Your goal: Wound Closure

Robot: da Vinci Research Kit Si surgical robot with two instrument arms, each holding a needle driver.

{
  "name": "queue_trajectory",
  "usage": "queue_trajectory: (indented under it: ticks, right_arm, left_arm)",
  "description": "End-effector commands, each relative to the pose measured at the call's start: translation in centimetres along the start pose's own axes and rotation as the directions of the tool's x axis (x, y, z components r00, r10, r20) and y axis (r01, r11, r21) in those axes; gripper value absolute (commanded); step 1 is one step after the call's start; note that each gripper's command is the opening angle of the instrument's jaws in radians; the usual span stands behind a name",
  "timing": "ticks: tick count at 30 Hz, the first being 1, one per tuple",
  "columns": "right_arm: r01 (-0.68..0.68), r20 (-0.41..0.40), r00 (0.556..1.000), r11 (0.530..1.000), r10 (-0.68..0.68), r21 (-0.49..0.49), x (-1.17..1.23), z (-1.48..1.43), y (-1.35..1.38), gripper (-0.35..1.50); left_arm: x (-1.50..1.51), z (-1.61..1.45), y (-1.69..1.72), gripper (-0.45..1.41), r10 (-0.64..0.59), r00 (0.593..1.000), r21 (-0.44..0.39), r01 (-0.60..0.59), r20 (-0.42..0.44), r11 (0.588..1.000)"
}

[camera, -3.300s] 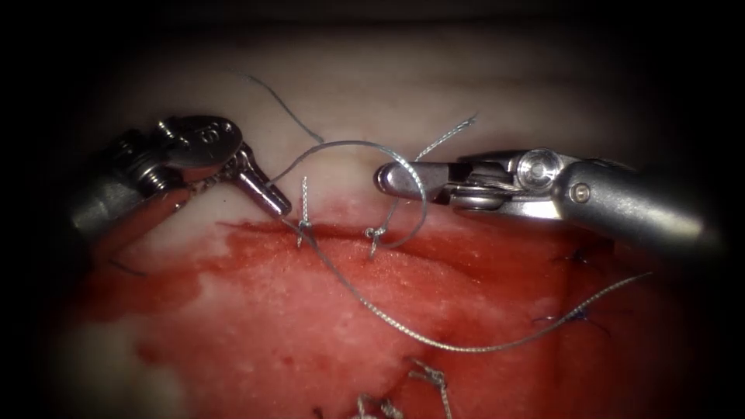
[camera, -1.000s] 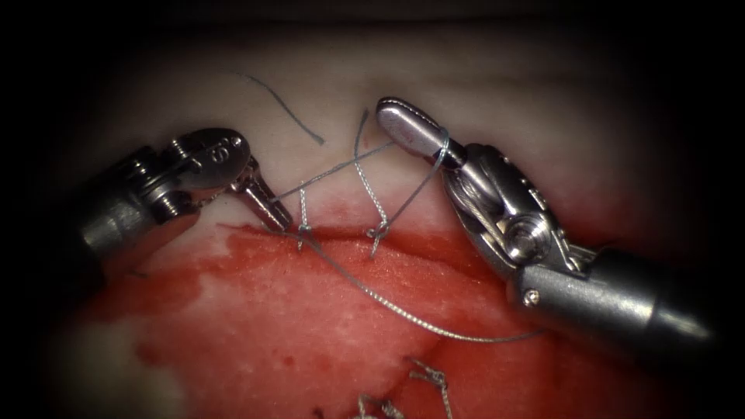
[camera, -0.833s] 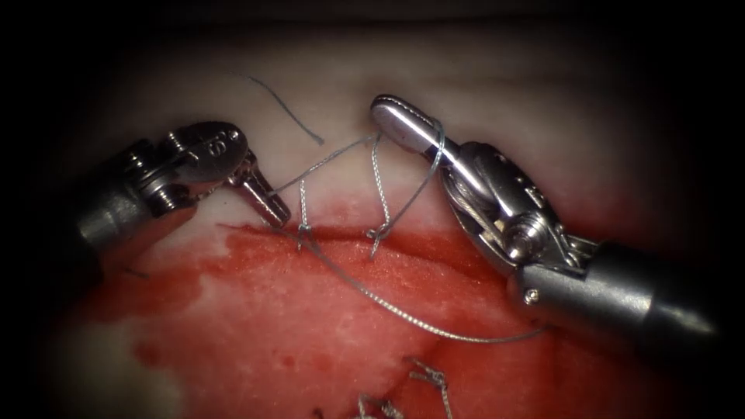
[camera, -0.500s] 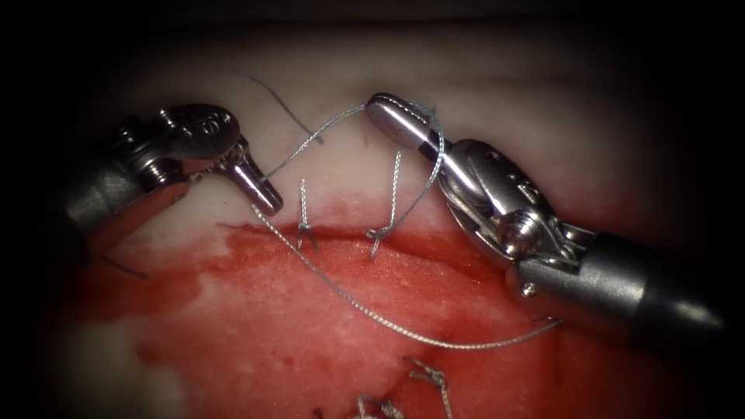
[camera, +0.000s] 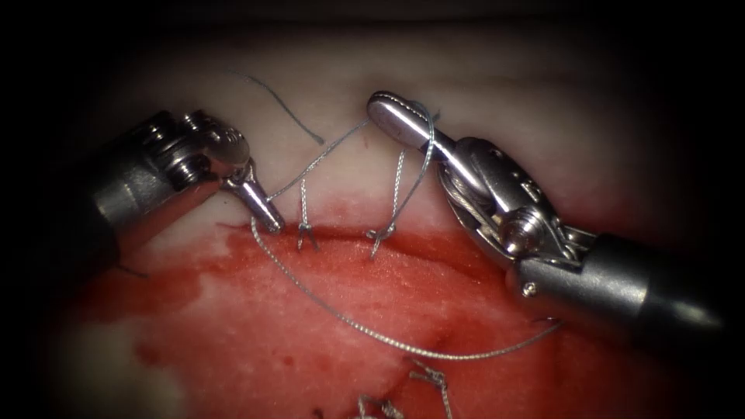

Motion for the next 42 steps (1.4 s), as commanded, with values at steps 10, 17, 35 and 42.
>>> queue_trajectory:
  ticks: [10,17,35,42]
  right_arm:
    - [-0.009,0.016,1.000,1.000,0.009,-0.006,-0.15,0.12,0.01,-0.35]
    - [-0.009,0.016,1.000,1.000,0.009,-0.006,-0.15,0.12,0.01,-0.35]
    - [-0.009,0.016,1.000,1.000,0.009,-0.006,-0.15,0.12,0.01,-0.35]
    - [-0.009,0.016,1.000,1.000,0.009,-0.006,-0.15,0.12,0.01,-0.35]
  left_arm:
    - [0.02,-0.04,0.16,-0.45,-0.050,0.993,0.118,0.037,0.110,0.992]
    - [0.02,-0.04,0.16,-0.45,-0.050,0.993,0.118,0.037,0.110,0.992]
    - [0.02,-0.04,0.16,-0.45,-0.050,0.993,0.118,0.037,0.110,0.992]
    - [0.02,-0.04,0.16,-0.45,-0.050,0.993,0.118,0.037,0.110,0.992]
